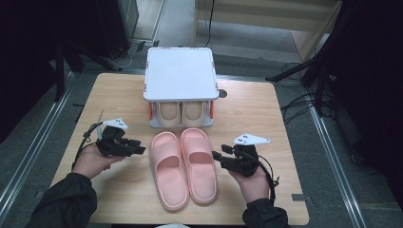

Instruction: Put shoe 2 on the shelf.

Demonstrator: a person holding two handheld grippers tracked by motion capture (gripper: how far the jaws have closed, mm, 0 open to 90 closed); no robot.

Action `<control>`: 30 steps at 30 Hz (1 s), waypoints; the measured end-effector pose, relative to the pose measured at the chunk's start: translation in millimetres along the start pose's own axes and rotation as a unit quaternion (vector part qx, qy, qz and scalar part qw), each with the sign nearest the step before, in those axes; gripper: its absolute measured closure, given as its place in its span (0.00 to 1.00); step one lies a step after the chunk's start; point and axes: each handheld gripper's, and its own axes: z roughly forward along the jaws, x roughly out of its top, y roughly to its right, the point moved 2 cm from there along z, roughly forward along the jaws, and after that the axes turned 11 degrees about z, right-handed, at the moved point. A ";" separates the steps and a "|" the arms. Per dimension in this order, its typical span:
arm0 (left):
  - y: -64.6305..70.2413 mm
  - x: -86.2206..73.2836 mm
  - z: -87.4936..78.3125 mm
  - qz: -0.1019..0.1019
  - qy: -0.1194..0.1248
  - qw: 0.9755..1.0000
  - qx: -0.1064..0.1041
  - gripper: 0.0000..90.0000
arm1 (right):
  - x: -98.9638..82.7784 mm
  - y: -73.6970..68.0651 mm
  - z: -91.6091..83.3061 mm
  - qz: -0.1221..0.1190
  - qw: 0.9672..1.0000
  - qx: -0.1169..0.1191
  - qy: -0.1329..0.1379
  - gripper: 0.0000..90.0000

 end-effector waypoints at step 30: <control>-8.3 5.0 -1.1 -0.019 0.004 1.000 -0.009 0.51 | -35.4 -65.5 38.8 0.015 1.000 0.010 -0.010 0.45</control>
